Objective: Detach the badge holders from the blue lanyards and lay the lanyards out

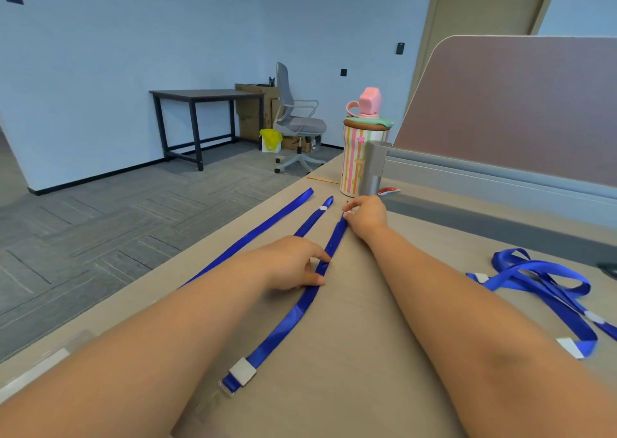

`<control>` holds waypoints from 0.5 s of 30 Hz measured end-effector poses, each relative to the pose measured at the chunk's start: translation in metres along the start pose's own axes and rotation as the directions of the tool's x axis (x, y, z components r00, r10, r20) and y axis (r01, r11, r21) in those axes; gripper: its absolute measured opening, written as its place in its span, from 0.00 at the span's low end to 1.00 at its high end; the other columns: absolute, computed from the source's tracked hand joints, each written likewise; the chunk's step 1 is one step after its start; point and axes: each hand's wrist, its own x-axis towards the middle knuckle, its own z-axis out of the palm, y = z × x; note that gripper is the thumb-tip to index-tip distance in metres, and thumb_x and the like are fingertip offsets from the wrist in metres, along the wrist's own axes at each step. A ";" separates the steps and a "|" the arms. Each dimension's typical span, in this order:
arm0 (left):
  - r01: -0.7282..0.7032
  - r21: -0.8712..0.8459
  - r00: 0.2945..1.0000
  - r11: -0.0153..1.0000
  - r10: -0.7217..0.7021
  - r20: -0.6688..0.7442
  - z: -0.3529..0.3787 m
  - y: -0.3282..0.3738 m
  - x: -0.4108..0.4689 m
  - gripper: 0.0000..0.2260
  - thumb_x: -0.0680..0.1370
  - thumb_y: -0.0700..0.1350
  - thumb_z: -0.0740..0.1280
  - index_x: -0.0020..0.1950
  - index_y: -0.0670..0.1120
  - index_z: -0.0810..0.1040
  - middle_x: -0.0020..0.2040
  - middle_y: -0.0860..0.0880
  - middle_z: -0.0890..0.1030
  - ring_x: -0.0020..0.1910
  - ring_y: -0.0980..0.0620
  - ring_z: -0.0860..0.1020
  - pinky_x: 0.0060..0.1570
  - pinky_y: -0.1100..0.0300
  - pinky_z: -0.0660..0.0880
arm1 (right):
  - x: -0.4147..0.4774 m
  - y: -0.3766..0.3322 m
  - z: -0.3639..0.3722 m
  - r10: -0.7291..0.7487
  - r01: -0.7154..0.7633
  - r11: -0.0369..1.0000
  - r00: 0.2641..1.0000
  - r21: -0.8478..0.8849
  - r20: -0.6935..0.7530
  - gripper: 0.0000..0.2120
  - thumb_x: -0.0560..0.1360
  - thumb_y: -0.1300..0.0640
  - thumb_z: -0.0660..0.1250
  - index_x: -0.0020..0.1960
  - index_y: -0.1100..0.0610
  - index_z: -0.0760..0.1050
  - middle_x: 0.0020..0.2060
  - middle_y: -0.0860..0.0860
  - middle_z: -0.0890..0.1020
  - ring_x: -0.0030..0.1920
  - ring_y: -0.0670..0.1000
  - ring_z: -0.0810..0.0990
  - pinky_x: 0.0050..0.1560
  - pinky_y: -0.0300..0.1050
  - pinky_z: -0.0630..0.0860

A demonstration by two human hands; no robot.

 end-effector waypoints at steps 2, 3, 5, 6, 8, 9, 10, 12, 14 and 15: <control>0.001 0.047 1.000 0.999 0.000 -0.019 -0.001 0.000 -0.002 0.20 0.78 0.50 0.62 0.70 0.50 0.67 0.48 0.52 0.75 0.47 0.57 0.70 0.49 0.65 0.65 | -0.006 -0.003 -0.003 -0.088 0.090 0.994 0.995 -0.057 0.037 0.07 0.75 0.61 0.66 0.51 0.57 0.80 0.55 0.54 0.79 0.58 0.52 0.76 0.59 0.44 0.73; 0.008 0.063 1.000 0.998 -0.007 -0.016 -0.002 0.000 -0.002 0.21 0.79 0.50 0.62 0.71 0.50 0.67 0.53 0.50 0.76 0.51 0.55 0.71 0.51 0.64 0.65 | -0.009 -0.004 -0.006 -0.132 0.137 0.987 0.989 -0.079 0.064 0.07 0.75 0.60 0.66 0.52 0.57 0.79 0.54 0.54 0.80 0.58 0.52 0.76 0.61 0.46 0.73; 0.026 0.084 1.000 0.996 -0.027 0.009 -0.003 -0.001 -0.004 0.21 0.79 0.50 0.61 0.72 0.49 0.65 0.62 0.49 0.75 0.59 0.52 0.72 0.54 0.64 0.65 | -0.016 -0.006 -0.010 -0.200 0.217 0.965 0.972 -0.148 0.123 0.09 0.76 0.59 0.64 0.54 0.57 0.79 0.53 0.53 0.80 0.57 0.51 0.76 0.61 0.46 0.73; 0.029 0.096 0.999 0.995 -0.032 0.029 -0.004 -0.001 -0.005 0.22 0.79 0.50 0.60 0.73 0.49 0.64 0.63 0.48 0.75 0.61 0.51 0.72 0.54 0.64 0.65 | -0.018 -0.007 -0.012 -0.225 0.256 0.944 0.960 -0.206 0.166 0.10 0.77 0.58 0.64 0.56 0.57 0.79 0.54 0.53 0.81 0.56 0.51 0.77 0.59 0.45 0.73; 0.030 0.126 0.997 0.992 -0.039 0.069 -0.004 -0.002 -0.005 0.23 0.79 0.50 0.60 0.74 0.49 0.62 0.63 0.48 0.74 0.63 0.50 0.71 0.55 0.63 0.65 | -0.022 -0.007 -0.012 -0.236 0.317 0.892 0.935 -0.323 0.264 0.12 0.77 0.57 0.63 0.58 0.57 0.78 0.55 0.53 0.81 0.56 0.51 0.77 0.57 0.43 0.72; 0.032 0.141 0.995 0.990 -0.044 0.085 -0.004 -0.002 -0.006 0.23 0.80 0.50 0.59 0.74 0.49 0.61 0.64 0.48 0.74 0.63 0.50 0.71 0.56 0.62 0.65 | -0.024 -0.006 -0.010 -0.233 0.334 0.870 0.927 -0.363 0.294 0.12 0.77 0.56 0.62 0.58 0.57 0.78 0.55 0.53 0.81 0.56 0.51 0.77 0.57 0.43 0.73; 0.033 0.154 0.994 0.988 -0.048 0.096 -0.004 -0.002 -0.006 0.23 0.80 0.50 0.59 0.74 0.49 0.60 0.64 0.47 0.74 0.63 0.49 0.71 0.57 0.62 0.66 | -0.026 -0.006 -0.009 -0.234 0.349 0.853 0.921 -0.388 0.313 0.13 0.77 0.55 0.62 0.59 0.57 0.78 0.56 0.53 0.81 0.56 0.51 0.77 0.57 0.44 0.73; 0.035 0.169 0.993 0.985 -0.054 0.108 -0.003 -0.002 -0.008 0.23 0.80 0.50 0.59 0.75 0.49 0.59 0.65 0.47 0.73 0.64 0.49 0.70 0.59 0.60 0.66 | -0.030 -0.005 -0.007 -0.247 0.381 0.829 0.906 -0.408 0.344 0.14 0.78 0.54 0.60 0.61 0.56 0.76 0.57 0.53 0.80 0.57 0.52 0.76 0.57 0.45 0.73; 0.045 0.163 0.993 0.986 -0.061 0.099 -0.002 -0.003 -0.010 0.23 0.80 0.50 0.59 0.74 0.49 0.59 0.66 0.47 0.72 0.65 0.49 0.70 0.61 0.59 0.66 | -0.034 -0.006 -0.005 -0.245 0.396 0.817 0.896 -0.418 0.371 0.16 0.79 0.51 0.57 0.63 0.56 0.74 0.59 0.54 0.78 0.59 0.53 0.75 0.57 0.45 0.72; 0.052 0.152 0.994 0.987 -0.066 0.084 -0.002 -0.003 -0.012 0.23 0.80 0.49 0.59 0.74 0.49 0.60 0.67 0.47 0.72 0.65 0.49 0.69 0.62 0.59 0.66 | -0.036 -0.006 -0.004 -0.227 0.392 0.813 0.894 -0.431 0.385 0.17 0.79 0.50 0.57 0.65 0.56 0.72 0.61 0.55 0.77 0.60 0.53 0.74 0.57 0.45 0.71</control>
